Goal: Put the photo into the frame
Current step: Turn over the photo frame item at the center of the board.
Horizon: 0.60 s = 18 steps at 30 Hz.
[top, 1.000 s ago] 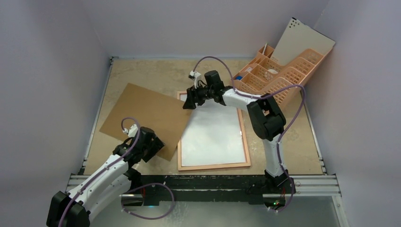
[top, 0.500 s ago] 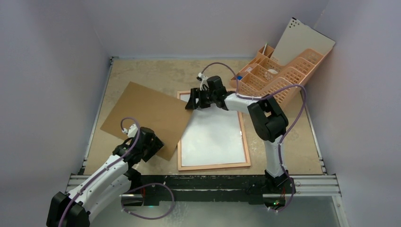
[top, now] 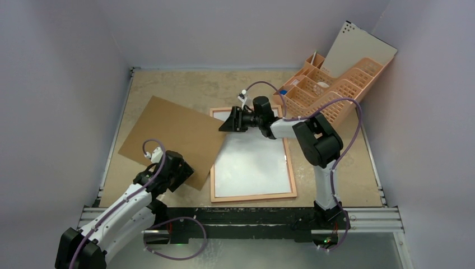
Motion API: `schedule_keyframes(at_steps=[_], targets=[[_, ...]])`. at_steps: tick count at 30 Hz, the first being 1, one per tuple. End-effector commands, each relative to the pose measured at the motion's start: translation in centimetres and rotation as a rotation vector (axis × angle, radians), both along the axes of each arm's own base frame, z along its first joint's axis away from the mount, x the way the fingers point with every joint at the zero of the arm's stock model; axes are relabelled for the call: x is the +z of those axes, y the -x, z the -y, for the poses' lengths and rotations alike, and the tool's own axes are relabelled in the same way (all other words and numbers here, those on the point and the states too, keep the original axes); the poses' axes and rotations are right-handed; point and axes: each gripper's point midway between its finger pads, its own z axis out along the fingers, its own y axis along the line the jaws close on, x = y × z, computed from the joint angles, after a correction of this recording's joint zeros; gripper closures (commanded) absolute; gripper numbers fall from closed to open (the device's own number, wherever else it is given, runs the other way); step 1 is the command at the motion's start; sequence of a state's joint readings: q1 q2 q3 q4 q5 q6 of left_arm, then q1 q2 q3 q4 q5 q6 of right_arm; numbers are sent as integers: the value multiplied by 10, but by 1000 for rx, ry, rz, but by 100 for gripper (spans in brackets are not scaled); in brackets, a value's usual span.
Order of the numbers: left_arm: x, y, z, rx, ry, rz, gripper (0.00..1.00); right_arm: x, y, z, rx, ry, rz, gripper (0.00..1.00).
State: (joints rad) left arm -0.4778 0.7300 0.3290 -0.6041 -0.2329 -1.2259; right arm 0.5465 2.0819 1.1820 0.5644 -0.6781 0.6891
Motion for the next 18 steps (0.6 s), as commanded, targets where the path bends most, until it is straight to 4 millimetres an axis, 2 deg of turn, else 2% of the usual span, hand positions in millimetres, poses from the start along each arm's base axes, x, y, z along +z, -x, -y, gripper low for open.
schedule_keyframes(at_steps=[1,7,13,18], targets=[[-11,7,-10,7,-48,-27,31,56,9,-12,62,-191,81,40],[-7,4,-8,7,-38,-16,31,61,13,-14,65,-248,65,48],[-7,4,-8,5,-37,-16,31,73,20,-15,68,-367,58,51],[-5,3,-8,7,-35,-6,31,83,23,-17,59,-431,63,63]])
